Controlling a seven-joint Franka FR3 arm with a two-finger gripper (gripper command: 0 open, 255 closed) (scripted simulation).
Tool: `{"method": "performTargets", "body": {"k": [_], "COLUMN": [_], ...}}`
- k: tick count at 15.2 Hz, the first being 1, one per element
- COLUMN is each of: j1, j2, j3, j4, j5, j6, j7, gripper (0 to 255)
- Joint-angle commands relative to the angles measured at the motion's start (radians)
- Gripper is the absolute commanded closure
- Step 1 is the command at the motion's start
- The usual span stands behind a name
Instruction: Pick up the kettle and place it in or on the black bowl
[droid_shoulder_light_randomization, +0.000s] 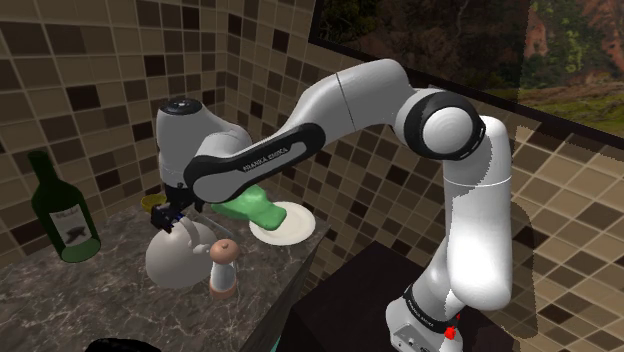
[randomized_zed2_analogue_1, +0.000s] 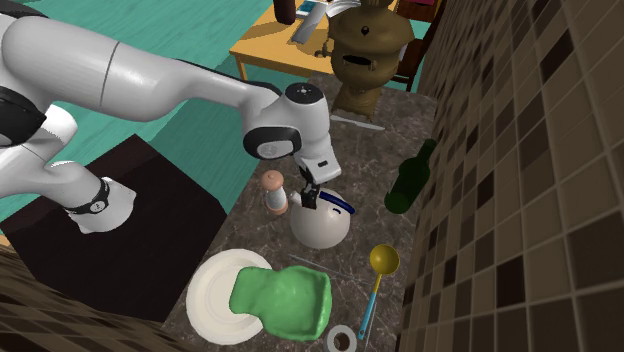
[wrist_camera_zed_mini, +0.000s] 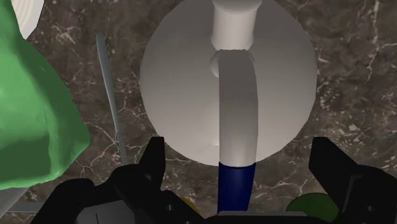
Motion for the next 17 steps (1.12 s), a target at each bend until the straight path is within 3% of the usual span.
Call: {"method": "performTargets", "body": {"k": [1,6,7,17], "j1": [0.0,0.0,0.0,-0.001], "j2": [0.002,0.002,0.002,-0.006], "j3": [-0.001,-0.001,-0.001,0.002], "j4": [-0.002,-0.001,-0.001,0.001], "j5": [-0.001,-0.001,-0.001,0.003], "j6": [0.004,0.003,0.003,-0.006], "j7": [0.001,0.001,0.001,-0.002], "gripper": [0,0,255,255]}}
